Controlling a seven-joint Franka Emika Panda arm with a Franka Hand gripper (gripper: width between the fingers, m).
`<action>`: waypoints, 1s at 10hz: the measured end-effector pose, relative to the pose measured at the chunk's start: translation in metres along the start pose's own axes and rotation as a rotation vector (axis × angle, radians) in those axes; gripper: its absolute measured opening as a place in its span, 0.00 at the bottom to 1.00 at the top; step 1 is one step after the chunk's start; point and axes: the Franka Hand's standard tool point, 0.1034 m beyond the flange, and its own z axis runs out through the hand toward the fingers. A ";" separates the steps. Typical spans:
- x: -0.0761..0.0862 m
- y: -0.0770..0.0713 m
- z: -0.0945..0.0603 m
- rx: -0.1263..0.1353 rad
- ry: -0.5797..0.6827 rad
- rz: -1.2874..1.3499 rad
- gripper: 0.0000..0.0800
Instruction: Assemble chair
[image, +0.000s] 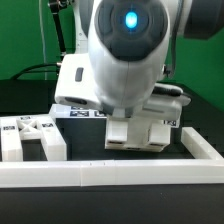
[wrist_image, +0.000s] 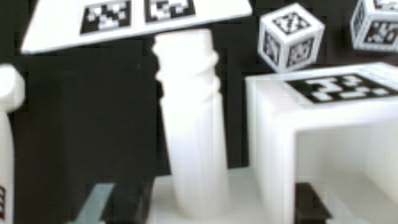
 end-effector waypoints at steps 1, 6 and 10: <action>-0.003 -0.001 0.001 -0.003 -0.019 -0.001 0.41; -0.006 0.007 0.010 0.002 -0.066 0.017 0.64; -0.008 0.010 0.004 0.004 -0.026 -0.019 0.81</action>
Offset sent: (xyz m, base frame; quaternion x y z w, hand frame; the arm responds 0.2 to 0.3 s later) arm 0.0000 0.0000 0.0000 0.0000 0.0000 0.0000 1.0000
